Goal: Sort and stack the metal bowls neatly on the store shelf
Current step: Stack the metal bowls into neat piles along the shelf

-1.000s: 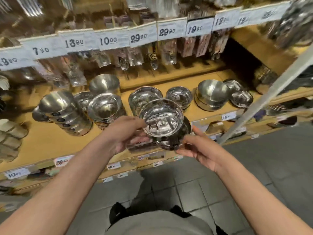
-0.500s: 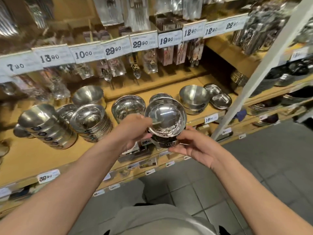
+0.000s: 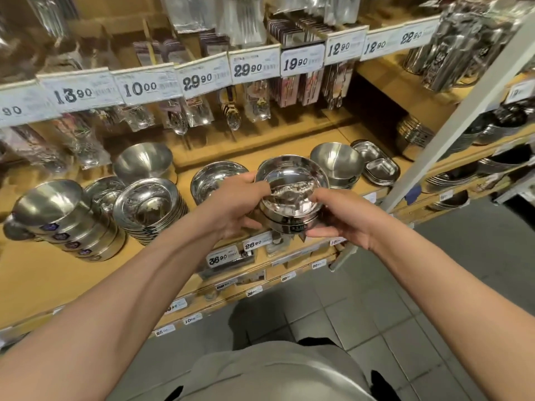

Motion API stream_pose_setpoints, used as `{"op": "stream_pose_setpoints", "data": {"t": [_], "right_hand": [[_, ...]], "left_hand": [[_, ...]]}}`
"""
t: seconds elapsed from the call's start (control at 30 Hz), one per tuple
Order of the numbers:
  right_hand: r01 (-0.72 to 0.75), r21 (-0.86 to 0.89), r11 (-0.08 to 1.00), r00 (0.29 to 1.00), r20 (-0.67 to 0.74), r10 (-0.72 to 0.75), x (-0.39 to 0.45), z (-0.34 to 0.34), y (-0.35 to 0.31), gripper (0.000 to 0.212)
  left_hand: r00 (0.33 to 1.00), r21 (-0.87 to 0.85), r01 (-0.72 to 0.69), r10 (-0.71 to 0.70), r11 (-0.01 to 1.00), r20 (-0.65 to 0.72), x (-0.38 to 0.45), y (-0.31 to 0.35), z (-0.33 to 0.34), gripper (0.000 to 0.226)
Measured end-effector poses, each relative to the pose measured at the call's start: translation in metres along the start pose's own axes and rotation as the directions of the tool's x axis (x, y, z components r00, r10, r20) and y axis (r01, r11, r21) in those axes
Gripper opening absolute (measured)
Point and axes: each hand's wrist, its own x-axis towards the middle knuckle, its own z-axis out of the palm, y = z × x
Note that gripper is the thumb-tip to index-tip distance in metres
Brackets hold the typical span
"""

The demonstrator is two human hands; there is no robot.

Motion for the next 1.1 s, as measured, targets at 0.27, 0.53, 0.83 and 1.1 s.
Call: {"op": "stream_pose_setpoints", "data": {"t": [0.27, 0.53, 0.83, 1.1], "right_hand": [[0.015, -0.139, 0.990, 0.999, -0.047, -0.021, 0.039, -0.036, -0.025, 0.022], [0.129, -0.157, 0.979, 0.990, 0.077, -0.118, 0.070, -0.083, -0.052, 0.019], [0.249, -0.268, 0.931, 0.956, 0.225, -0.191, 0.120, -0.098, -0.065, 0.026], [0.257, -0.235, 0.937, 0.940, 0.287, -0.186, 0.160, -0.091, -0.055, 0.024]], "left_hand": [[0.996, -0.149, -0.006, -0.008, 0.989, -0.089, 0.024, 0.013, 0.031, 0.030], [0.947, -0.210, 0.008, -0.075, 0.978, -0.314, 0.056, 0.028, 0.078, 0.034], [0.830, -0.272, -0.109, -0.064, 0.956, -0.554, 0.084, 0.031, 0.084, 0.022], [0.784, -0.263, -0.157, -0.041, 0.952, -0.620, 0.113, 0.012, 0.074, 0.012]]}}
